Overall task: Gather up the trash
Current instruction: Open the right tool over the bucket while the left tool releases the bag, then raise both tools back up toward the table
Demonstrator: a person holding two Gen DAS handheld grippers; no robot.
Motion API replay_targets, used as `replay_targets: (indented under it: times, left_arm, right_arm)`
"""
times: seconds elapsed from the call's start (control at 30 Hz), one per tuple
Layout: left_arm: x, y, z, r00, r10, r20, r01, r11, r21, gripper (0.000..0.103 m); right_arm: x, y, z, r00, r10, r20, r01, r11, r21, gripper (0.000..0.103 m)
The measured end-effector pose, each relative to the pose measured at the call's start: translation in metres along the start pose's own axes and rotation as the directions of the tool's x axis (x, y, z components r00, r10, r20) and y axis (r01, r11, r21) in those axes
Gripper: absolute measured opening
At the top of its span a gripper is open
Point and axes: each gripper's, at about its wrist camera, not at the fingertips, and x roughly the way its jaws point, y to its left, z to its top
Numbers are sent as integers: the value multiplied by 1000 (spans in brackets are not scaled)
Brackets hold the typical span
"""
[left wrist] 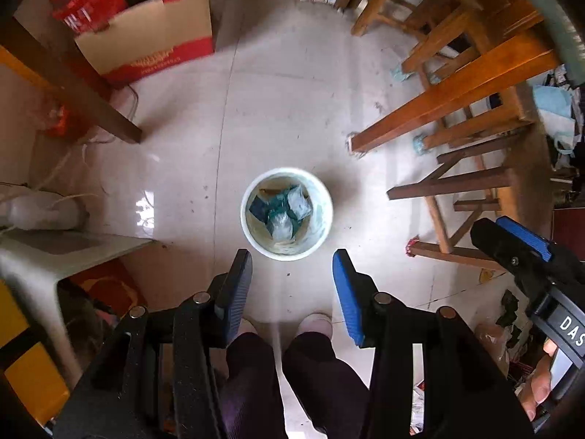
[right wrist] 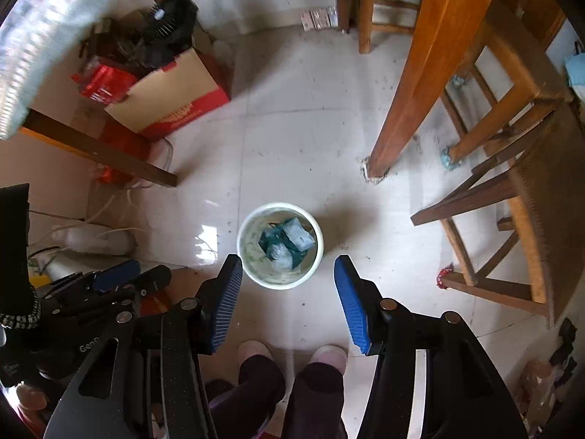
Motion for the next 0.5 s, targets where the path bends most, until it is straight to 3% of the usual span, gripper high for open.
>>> replay_targets:
  times: [0.2,0.5]
  left_arm:
    - [-101,-11,-1,996,0,88,-3,999,32,45]
    - [-254,-20,-11,966,-18,256,-1,997,74,45]
  right_arm:
    - [-82,20,5,997,9,72,-7,1000,-19,49]
    - [-204,61,9,978,6,210,9,997,-72,49]
